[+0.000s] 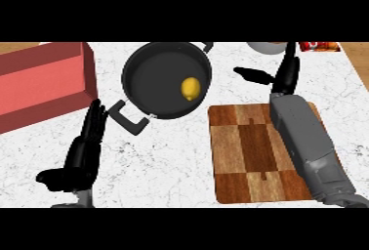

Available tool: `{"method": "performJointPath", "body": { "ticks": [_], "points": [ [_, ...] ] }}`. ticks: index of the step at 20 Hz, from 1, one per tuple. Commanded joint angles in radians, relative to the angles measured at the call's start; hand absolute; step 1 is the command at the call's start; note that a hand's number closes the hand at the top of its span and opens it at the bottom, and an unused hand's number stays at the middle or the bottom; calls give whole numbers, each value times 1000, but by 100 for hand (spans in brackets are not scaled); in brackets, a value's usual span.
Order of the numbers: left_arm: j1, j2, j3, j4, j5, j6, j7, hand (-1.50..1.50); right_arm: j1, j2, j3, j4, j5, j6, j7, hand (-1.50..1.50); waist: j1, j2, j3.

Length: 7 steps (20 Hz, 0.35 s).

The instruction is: Pick the lemon from the cutting board and place it in the pot

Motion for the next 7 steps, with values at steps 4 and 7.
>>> {"method": "performJointPath", "body": {
  "ticks": [4,7],
  "points": [
    [-3,-4,-22,-115,-25,31,128,0,63,-61,-52,-67,-54,15,-26,-150,-4,-3,0],
    [58,-33,-36,-49,-19,6,-9,0,101,-102,-90,-66,-93,60,-73,-150,-2,-2,0]
  ]
}}
